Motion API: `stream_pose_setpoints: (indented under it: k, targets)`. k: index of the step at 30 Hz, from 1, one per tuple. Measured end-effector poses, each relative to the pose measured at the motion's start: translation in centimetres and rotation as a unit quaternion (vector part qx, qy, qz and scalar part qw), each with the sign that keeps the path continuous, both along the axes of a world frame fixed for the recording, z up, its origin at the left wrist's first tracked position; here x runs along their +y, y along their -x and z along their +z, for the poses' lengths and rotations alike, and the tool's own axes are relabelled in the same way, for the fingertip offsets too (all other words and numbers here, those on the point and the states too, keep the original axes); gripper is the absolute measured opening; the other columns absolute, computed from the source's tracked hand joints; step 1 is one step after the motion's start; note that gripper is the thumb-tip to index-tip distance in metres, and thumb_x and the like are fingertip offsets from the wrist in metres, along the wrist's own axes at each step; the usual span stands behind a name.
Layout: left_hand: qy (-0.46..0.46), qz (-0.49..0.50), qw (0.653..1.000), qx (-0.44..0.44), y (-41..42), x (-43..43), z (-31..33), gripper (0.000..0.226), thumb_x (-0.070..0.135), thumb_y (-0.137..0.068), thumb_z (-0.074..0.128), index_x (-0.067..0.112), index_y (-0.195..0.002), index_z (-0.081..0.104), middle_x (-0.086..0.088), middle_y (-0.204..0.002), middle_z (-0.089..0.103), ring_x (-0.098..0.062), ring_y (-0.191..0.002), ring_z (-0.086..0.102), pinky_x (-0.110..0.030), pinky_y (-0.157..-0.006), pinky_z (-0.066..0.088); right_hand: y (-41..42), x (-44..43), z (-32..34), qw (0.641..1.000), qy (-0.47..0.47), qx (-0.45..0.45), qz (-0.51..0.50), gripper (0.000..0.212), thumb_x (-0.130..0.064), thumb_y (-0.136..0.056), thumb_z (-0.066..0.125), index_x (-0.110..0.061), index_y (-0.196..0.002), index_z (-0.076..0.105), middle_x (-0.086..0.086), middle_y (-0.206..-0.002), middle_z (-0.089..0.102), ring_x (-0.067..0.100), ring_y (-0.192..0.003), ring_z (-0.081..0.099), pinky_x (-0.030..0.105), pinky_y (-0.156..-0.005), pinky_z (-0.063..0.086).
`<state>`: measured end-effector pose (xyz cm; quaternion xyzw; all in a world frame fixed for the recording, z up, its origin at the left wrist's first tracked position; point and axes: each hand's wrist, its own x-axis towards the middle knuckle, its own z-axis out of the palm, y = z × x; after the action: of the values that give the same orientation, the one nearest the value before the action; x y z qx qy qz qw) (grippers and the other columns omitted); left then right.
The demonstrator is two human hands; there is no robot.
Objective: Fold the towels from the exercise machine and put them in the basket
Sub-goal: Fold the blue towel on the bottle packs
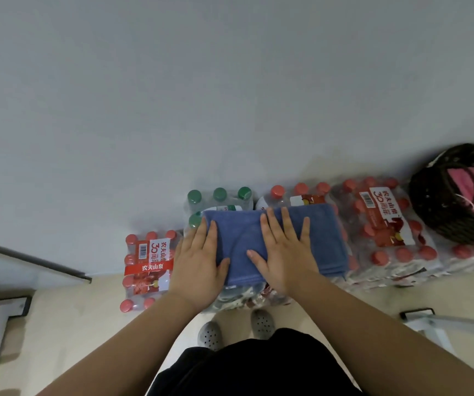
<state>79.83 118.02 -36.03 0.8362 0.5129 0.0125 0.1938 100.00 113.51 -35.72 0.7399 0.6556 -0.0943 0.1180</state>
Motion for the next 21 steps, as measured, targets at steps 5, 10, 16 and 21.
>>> stream_pose_setpoints:
  k: [5,10,16,21]
  targets:
    - [0.004,0.034,0.999,0.028,0.5,0.5,0.3,0.089,0.071,-0.083,0.044,0.036,-0.156,0.008,-0.014,-0.165,0.006,-0.037,-0.147,0.017,-0.050,-0.121,0.019,0.2,-0.1,0.0,1.000,0.004,-0.010,0.004,0.095,-0.075,-0.084,-0.008,-0.016,-0.157,-0.013,0.002,-0.166,-0.015,0.028,-0.150,-0.024,0.065,-0.116,-0.013]
    - [-0.004,-0.003,0.997,0.076,0.9,-0.1,0.3,0.073,0.072,-0.094,0.024,0.038,-0.156,0.008,-0.009,-0.166,-0.007,-0.030,-0.152,-0.009,-0.052,-0.120,-0.006,0.0,-0.2,-0.1,1.000,-0.006,0.006,0.006,0.095,-0.077,-0.086,-0.008,-0.016,-0.158,-0.010,0.002,-0.166,-0.014,0.028,-0.151,-0.022,0.063,-0.116,-0.014]
    - [-0.001,-0.016,0.993,0.114,0.2,-1.2,0.1,0.084,0.064,-0.087,-0.008,0.019,-0.158,-0.003,-0.009,-0.165,-0.009,-0.023,-0.148,-0.022,-0.055,-0.122,-0.005,-0.3,-0.1,-0.2,1.000,-0.003,0.015,0.004,0.093,-0.077,-0.087,-0.001,-0.015,-0.157,-0.012,0.002,-0.166,-0.017,0.029,-0.150,-0.023,0.063,-0.116,-0.015]
    - [0.020,0.026,0.999,0.040,-0.3,-1.1,1.2,0.078,0.059,-0.098,0.029,0.016,-0.158,0.006,-0.007,-0.166,0.008,-0.025,-0.153,0.002,-0.050,-0.124,0.002,-0.6,-0.1,-0.3,1.000,-0.003,0.024,0.012,0.095,-0.077,-0.086,-0.008,-0.013,-0.156,-0.012,0.004,-0.166,-0.018,0.030,-0.149,-0.027,0.065,-0.116,-0.012]
